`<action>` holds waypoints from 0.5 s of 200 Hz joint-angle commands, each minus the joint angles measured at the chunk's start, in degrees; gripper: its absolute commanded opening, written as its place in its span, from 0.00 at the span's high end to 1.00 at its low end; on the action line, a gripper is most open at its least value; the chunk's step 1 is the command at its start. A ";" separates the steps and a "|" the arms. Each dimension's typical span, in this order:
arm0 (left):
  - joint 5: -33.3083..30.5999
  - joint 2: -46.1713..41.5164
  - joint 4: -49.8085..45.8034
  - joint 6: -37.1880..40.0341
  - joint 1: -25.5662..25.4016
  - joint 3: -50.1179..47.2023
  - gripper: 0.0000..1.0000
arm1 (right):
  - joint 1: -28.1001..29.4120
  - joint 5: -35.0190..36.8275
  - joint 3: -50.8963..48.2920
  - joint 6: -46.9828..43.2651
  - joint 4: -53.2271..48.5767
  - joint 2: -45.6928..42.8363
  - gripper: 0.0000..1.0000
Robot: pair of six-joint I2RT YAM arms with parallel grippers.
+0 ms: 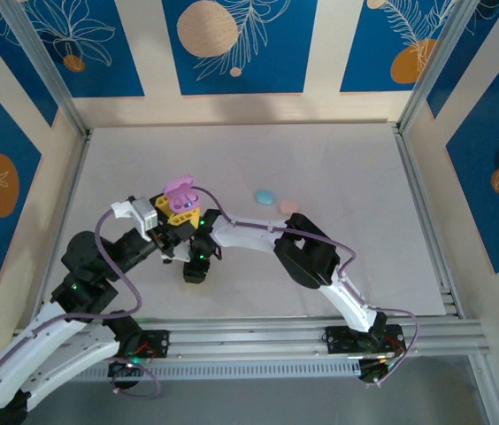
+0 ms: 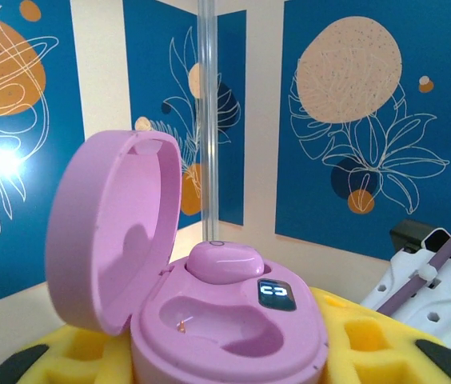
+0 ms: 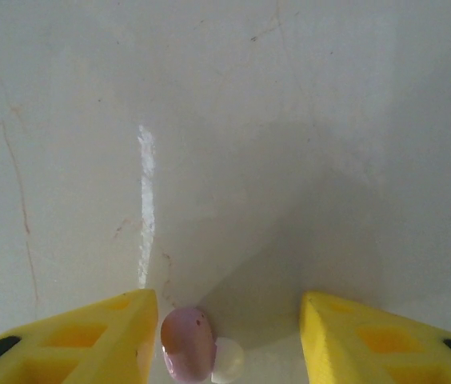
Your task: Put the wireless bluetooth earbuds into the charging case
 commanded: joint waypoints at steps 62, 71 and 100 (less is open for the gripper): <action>-0.49 0.97 0.40 0.32 -0.39 1.77 0.78 | 1.16 3.56 -0.74 1.27 -4.25 1.47 0.68; -0.57 0.93 0.48 0.24 -0.37 1.69 0.78 | 0.96 4.12 -1.45 2.91 -4.15 0.81 0.70; -0.88 1.30 0.92 -0.03 -0.37 1.41 0.77 | -0.60 5.27 -3.29 10.18 -4.76 -1.99 0.72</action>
